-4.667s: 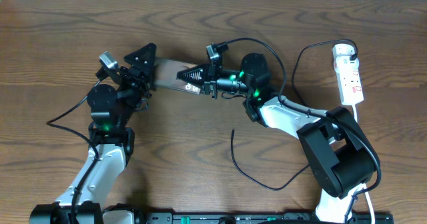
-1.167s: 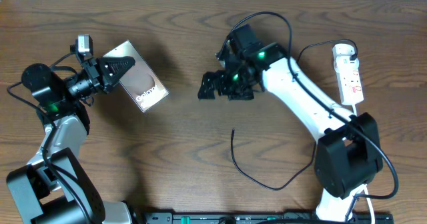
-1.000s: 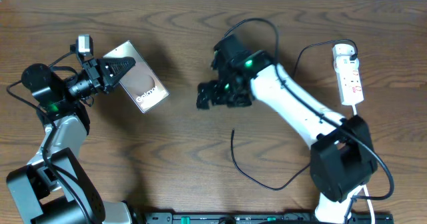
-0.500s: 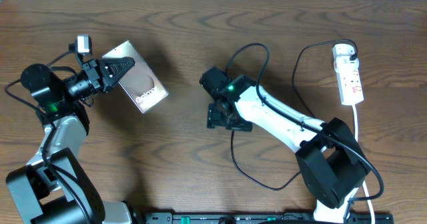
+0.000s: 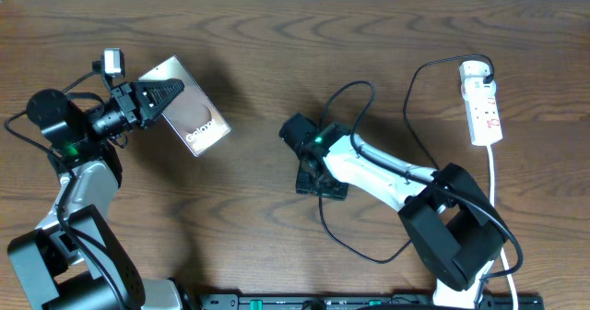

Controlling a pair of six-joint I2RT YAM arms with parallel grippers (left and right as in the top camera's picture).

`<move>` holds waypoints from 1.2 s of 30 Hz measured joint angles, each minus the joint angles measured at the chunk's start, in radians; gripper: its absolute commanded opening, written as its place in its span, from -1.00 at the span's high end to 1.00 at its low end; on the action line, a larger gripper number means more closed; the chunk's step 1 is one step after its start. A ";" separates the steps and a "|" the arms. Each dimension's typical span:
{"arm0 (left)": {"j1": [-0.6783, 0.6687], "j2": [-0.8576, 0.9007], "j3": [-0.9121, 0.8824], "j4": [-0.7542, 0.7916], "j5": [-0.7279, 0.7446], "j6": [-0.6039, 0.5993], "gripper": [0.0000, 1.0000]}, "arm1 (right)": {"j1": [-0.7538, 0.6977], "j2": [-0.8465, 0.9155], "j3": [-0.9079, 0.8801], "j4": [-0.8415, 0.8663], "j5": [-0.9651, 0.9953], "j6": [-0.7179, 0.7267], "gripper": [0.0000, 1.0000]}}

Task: Plug charger to phone and switch on socket
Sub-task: 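Lower the right gripper onto the black charger cable on the table, then grasp the cable near its plug and lift it toward the phone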

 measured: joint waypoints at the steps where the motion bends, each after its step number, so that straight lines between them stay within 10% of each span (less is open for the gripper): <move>1: 0.000 0.000 0.000 0.000 0.000 0.000 0.85 | 0.003 0.000 -0.004 0.008 -0.001 0.000 0.39; 8: 0.000 0.000 0.000 0.000 0.000 0.000 0.85 | 0.018 0.000 -0.019 0.026 -0.003 0.018 0.97; 22: 0.000 0.000 0.000 0.000 0.000 0.000 0.85 | 0.012 0.000 -0.014 0.033 -0.032 -0.017 0.98; 36: 0.000 0.000 0.000 0.000 0.000 0.000 0.86 | -0.161 0.000 0.206 0.030 -0.655 -0.621 0.98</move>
